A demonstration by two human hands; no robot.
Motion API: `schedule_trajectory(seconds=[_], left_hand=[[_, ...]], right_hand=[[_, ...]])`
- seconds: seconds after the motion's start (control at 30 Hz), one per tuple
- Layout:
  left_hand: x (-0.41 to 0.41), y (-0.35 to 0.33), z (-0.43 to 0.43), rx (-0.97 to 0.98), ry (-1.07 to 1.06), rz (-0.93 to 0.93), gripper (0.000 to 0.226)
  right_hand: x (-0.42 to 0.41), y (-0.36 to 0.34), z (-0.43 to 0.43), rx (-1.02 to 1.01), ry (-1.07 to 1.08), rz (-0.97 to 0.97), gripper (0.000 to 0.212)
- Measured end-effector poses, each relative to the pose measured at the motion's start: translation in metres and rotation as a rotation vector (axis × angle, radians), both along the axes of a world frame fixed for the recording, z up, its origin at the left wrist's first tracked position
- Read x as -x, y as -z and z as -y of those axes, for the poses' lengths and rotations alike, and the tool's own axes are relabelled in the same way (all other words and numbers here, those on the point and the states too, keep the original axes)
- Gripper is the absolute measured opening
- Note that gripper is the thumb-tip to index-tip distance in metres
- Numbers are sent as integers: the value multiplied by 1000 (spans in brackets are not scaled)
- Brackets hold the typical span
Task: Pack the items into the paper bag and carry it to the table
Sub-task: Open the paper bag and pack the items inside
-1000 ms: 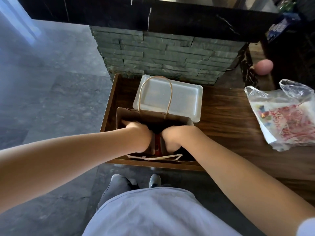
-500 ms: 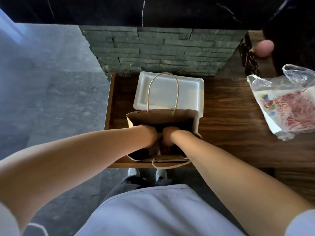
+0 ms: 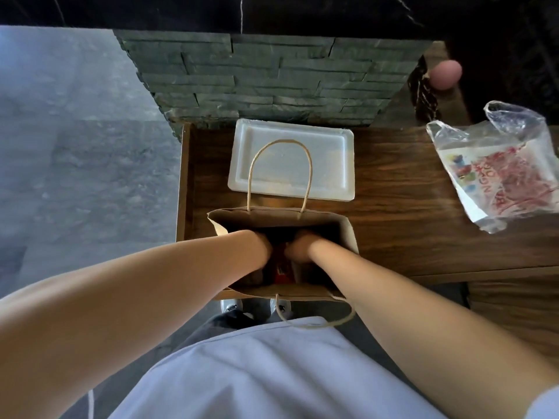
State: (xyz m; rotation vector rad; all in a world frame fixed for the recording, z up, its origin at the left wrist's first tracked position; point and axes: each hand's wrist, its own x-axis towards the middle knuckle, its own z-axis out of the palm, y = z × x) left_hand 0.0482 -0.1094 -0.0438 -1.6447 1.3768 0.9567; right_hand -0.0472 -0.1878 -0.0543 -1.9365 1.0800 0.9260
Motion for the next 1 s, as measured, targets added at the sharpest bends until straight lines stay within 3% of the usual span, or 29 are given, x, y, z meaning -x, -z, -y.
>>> schedule_trajectory(seconds=[0.1, 0.23, 0.33, 0.47, 0.6, 0.73, 0.9, 1.0], left_hand=[[-5, -6, 3, -50, -132, -119, 31], [-3, -16, 10, -94, 73, -78, 35], [-1, -16, 11, -61, 109, -85, 32], [2, -20, 11, 105, -118, -173, 30], [5, -22, 14, 314, -453, -279, 41], [8, -22, 17, 398, -470, -284, 46], [3, -12, 20, 295, -457, -254, 46], [10, -5, 16, 297, -554, -275, 42]], right_hand=[[2, -6, 0, 32, 34, 0, 42], [5, -25, -4, 155, 49, 30, 27], [12, -51, -12, 335, -99, 106, 41], [25, -85, -18, 459, -114, 184, 53], [36, -115, -13, 463, -27, 238, 48], [50, -135, -10, 532, -13, 301, 46], [62, -144, -2, 535, 20, 325, 50], [62, -141, 5, 505, 14, 277, 49]])
